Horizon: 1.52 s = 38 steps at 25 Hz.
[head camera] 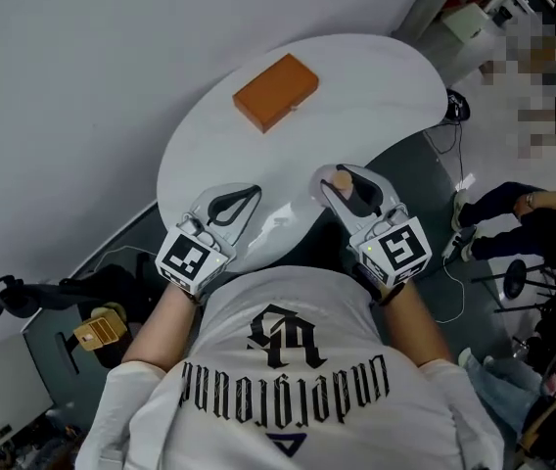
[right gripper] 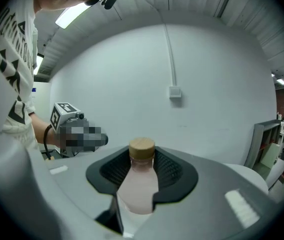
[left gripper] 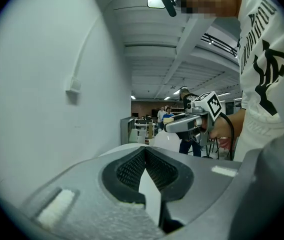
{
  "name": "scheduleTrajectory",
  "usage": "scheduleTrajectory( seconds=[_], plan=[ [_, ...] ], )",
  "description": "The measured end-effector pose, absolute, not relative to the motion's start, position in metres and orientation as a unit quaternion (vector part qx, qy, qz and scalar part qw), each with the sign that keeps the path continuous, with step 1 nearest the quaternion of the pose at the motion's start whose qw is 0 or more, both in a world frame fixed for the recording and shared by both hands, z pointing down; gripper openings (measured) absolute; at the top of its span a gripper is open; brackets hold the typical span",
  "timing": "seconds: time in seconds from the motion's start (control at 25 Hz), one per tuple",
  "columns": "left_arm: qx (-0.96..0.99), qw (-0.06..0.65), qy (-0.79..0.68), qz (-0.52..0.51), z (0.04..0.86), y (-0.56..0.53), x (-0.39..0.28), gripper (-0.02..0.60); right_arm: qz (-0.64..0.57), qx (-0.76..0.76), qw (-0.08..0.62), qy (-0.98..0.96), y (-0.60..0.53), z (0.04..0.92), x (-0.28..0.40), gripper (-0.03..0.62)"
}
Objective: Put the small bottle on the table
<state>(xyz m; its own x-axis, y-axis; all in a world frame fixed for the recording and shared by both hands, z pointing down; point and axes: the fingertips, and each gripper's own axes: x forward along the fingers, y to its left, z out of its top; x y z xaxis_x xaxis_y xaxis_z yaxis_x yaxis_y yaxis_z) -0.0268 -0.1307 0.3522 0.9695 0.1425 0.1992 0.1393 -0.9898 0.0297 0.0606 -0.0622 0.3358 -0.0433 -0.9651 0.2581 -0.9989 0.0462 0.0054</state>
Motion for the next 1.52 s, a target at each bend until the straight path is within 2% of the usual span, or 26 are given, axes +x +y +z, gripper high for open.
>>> scheduleTrajectory(
  seconds=[0.76,1.52],
  plan=[
    [0.985,0.023,-0.136,0.105,0.364,-0.111,0.084,0.008,0.074,0.523,0.126,-0.84,-0.07,0.359,0.191,0.138],
    [0.969,0.068,-0.189,0.145,0.422,-0.124,0.064,0.008,0.108,0.454,0.18,-0.866,-0.105,0.439,0.172,0.14]
  ],
)
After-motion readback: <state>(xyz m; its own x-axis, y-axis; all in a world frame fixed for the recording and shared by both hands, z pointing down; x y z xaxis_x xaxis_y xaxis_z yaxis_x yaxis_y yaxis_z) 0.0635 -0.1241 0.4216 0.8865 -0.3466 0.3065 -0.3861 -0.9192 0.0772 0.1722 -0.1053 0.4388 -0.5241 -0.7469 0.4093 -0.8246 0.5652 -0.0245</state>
